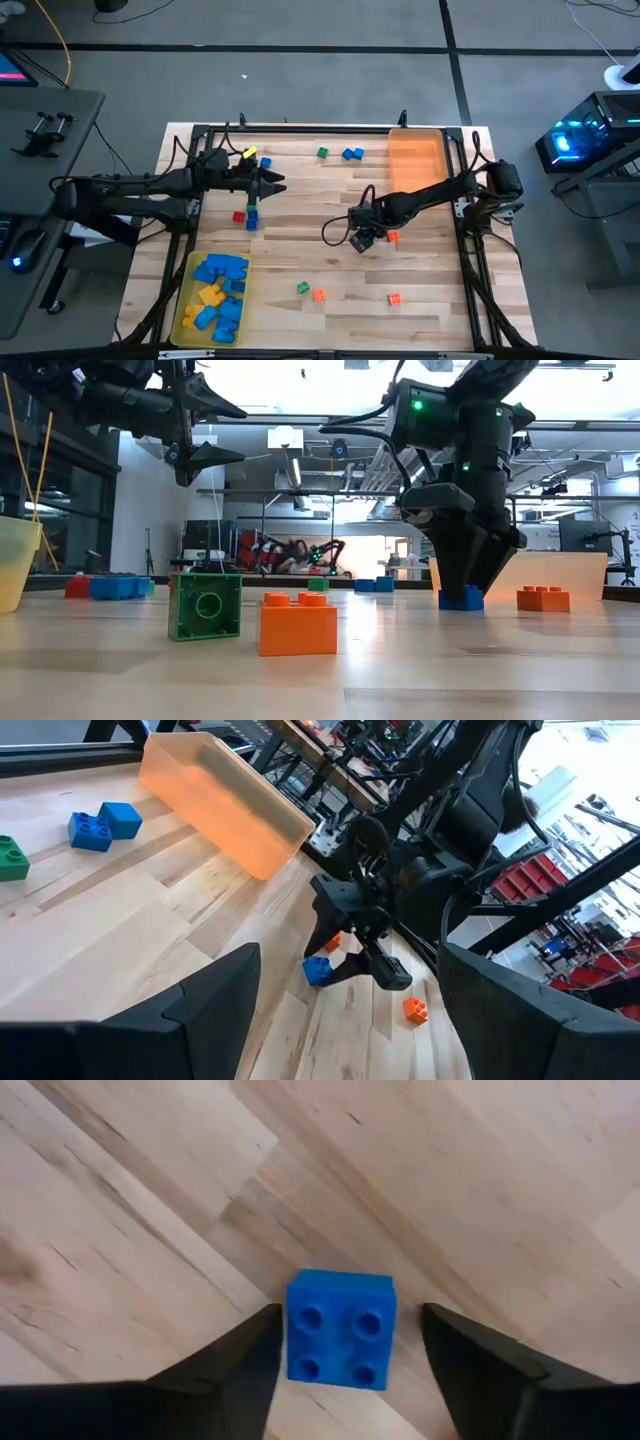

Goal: Sort blocks by size
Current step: Put the small blue game piece into the orange bin

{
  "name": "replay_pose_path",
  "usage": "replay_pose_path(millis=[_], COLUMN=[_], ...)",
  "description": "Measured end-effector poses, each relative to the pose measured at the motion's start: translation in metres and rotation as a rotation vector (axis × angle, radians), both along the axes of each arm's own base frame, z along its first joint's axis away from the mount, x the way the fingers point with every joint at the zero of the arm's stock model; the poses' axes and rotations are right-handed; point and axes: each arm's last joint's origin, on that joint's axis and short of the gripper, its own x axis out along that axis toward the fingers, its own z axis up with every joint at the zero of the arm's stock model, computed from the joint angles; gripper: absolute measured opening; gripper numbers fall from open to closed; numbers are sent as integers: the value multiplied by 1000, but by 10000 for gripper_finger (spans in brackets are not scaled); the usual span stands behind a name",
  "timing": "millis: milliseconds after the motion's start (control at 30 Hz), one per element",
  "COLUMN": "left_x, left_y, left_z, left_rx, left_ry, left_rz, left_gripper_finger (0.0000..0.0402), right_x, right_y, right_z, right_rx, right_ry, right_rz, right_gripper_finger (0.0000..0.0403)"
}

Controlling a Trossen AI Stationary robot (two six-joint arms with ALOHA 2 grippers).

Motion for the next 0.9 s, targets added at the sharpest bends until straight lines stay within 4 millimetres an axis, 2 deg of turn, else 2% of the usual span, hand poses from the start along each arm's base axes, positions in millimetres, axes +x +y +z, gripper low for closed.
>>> replay_pose_path(millis=[233, 400, 467, 567, 667, 767, 900], left_x=[0, 0, 0, 0, 0, 0, 0], left_y=[0, 0, 0, 0, 0, 0, 0], left_z=[-1, -1, -1, -1, -1, -1, -1], left_rx=[-2, -5, 0, 9, 10, 11, 11], left_ry=[5, 13, 14, 14, 14, 13, 14], left_rz=[0, 0, -2, -4, -4, -4, -5], left_gripper_finger=[289, 289, 289, 289, 289, 289, 289], right_x=[1, 2, 2, 3, -9, -24, -51], right_y=[0, 0, -1, -7, -19, -41, -76], right_z=[-10, 0, 11, 41, 68, 96, 112], right_rx=[-2, -34, -59, -135, -266, -362, -427], right_ry=[45, 81, 113, 122, 207, 205, 209], right_rz=[-1, 19, 56, 86, 76, -31, -267], right_gripper_finger=[177, 139, 138, 138, 138, 144, 146])
